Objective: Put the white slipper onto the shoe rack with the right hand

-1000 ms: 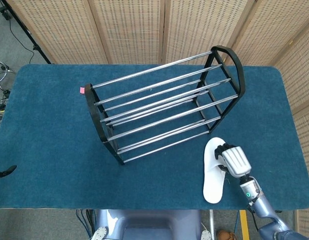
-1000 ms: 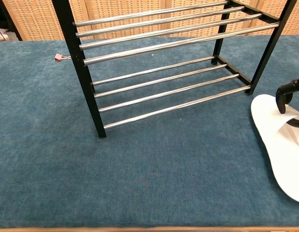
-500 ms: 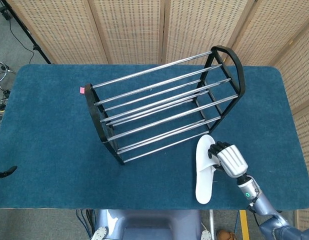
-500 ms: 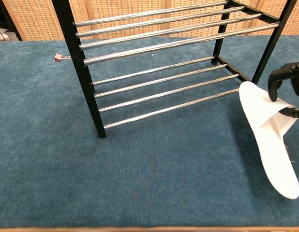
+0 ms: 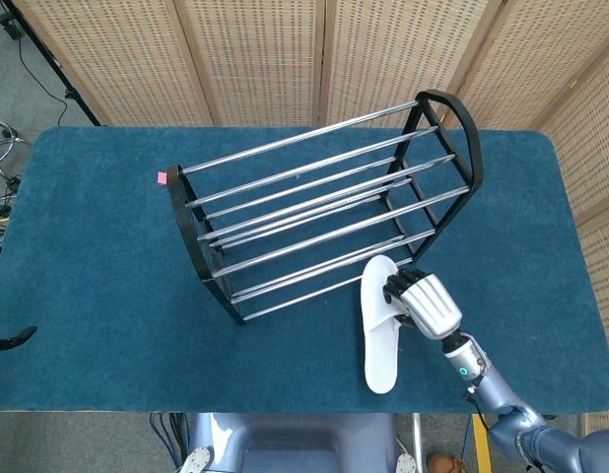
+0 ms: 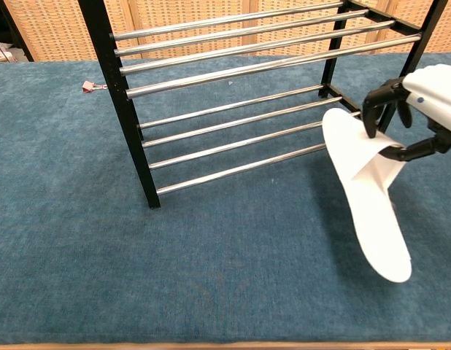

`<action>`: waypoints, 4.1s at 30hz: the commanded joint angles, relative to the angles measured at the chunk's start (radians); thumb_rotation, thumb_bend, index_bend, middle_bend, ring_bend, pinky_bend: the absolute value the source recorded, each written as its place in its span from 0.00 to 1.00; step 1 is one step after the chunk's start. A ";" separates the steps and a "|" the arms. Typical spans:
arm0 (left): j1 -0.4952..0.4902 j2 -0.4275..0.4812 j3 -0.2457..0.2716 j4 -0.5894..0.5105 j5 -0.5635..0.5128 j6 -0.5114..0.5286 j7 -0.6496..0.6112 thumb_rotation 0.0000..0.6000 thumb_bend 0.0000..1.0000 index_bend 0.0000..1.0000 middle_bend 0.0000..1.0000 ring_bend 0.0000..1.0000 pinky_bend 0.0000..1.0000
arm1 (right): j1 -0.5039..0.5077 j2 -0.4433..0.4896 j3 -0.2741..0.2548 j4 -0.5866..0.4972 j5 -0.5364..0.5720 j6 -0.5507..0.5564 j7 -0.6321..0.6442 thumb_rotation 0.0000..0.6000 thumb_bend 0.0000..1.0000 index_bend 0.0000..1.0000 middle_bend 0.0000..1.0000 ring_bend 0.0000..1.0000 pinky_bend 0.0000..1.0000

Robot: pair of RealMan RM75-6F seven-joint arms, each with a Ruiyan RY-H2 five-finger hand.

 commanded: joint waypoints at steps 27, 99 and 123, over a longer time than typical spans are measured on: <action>-0.009 0.001 -0.003 0.003 -0.018 -0.017 -0.001 1.00 0.00 0.00 0.00 0.00 0.00 | 0.075 -0.082 0.021 0.010 0.060 -0.094 -0.015 1.00 0.51 0.62 0.53 0.46 0.61; -0.044 -0.005 -0.022 0.008 -0.109 -0.071 0.024 1.00 0.00 0.00 0.00 0.00 0.00 | 0.365 -0.279 -0.064 0.471 -0.012 -0.140 0.066 1.00 0.50 0.62 0.54 0.47 0.61; -0.069 -0.015 -0.033 0.013 -0.165 -0.104 0.054 1.00 0.00 0.00 0.00 0.00 0.00 | 0.438 -0.335 -0.073 0.560 0.012 -0.182 0.119 1.00 0.51 0.62 0.54 0.47 0.61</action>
